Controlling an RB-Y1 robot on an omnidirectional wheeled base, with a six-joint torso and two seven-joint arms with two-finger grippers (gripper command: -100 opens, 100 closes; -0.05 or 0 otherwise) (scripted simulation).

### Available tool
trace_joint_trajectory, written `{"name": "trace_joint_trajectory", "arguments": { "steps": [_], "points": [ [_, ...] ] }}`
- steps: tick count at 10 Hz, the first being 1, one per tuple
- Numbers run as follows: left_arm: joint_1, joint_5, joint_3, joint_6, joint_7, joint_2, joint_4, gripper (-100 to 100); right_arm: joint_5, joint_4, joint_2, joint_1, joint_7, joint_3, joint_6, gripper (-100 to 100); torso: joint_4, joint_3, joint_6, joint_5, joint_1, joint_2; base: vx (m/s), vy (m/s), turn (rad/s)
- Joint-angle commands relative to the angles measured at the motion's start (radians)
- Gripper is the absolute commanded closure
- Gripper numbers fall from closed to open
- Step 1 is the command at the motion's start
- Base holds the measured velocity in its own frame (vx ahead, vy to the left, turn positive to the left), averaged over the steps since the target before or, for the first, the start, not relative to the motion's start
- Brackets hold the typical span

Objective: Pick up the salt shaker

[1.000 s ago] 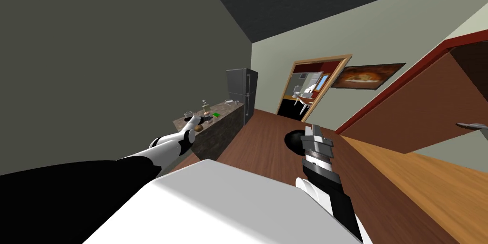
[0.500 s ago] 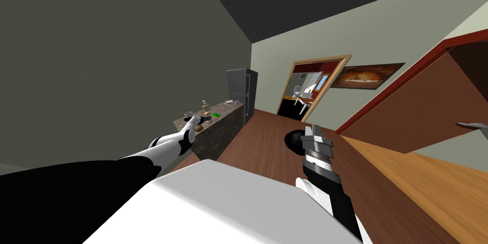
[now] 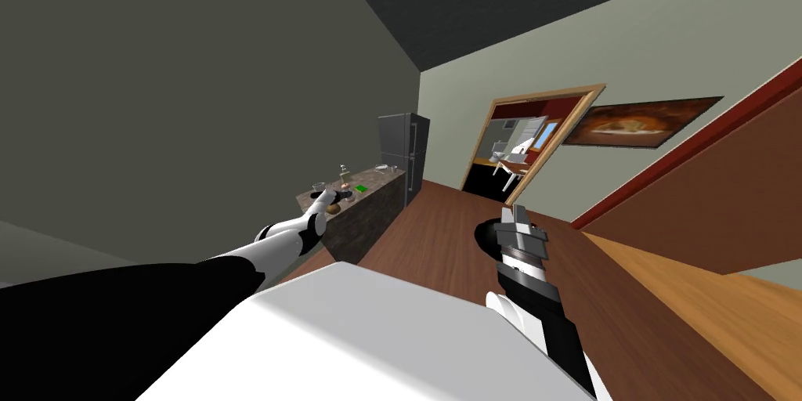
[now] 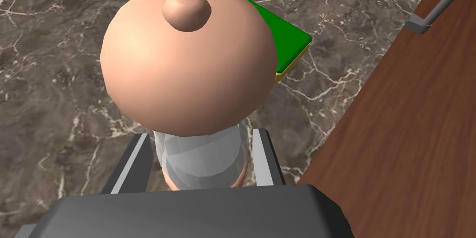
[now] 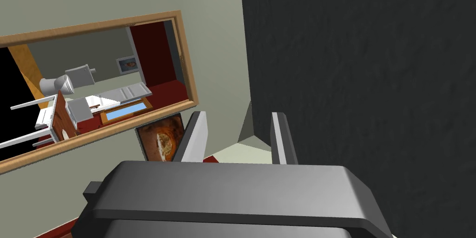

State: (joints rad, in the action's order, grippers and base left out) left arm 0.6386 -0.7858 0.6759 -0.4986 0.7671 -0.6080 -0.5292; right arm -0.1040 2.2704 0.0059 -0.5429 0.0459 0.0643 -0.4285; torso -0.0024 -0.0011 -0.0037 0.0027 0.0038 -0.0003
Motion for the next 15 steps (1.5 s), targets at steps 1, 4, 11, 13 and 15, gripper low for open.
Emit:
{"name": "trace_joint_trajectory", "arguments": {
  "steps": [1, 4, 11, 13, 15],
  "points": [
    [0.041, 0.050, -0.021, 0.009, 0.034, 0.050, 0.009, 100, 0.000, 0.000, 0.000, 0.000, 0.000, 0.000, 0.000, 0, 0.000, 0.000, 0.000, 0.000, 0.000, 0.000, 0.008, 0.058, 0.320],
    [0.041, 0.057, -0.021, 0.009, 0.034, 0.056, 0.009, 100, 0.000, 0.000, 0.000, 0.000, 0.000, 0.000, 0.000, 0, -0.001, -0.001, -0.001, 0.002, 0.003, 0.000, 0.006, 0.019, 0.062],
    [0.144, 0.196, -0.079, 0.030, 0.111, 0.206, 0.012, 100, 0.000, 0.000, 0.000, 0.000, 0.000, 0.000, 0.000, 0, -0.007, -0.005, -0.003, 0.007, 0.008, -0.003, 0.011, 0.033, 0.199],
    [0.179, 0.254, -0.098, 0.037, 0.137, 0.261, 0.013, 100, 0.000, 0.000, 0.000, 0.000, 0.000, 0.000, 0.000, 0, -0.007, -0.006, -0.005, 0.007, 0.009, -0.004, 0.021, 0.044, 0.270],
    [0.179, 0.254, -0.098, 0.037, 0.137, 0.276, -0.027, 100, 0.000, 0.000, 0.000, 0.000, 0.000, 0.000, 0.000, 0, -0.007, -0.005, -0.004, 0.006, 0.009, -0.004, 0.019, 0.033, 0.085]
  ]
}}
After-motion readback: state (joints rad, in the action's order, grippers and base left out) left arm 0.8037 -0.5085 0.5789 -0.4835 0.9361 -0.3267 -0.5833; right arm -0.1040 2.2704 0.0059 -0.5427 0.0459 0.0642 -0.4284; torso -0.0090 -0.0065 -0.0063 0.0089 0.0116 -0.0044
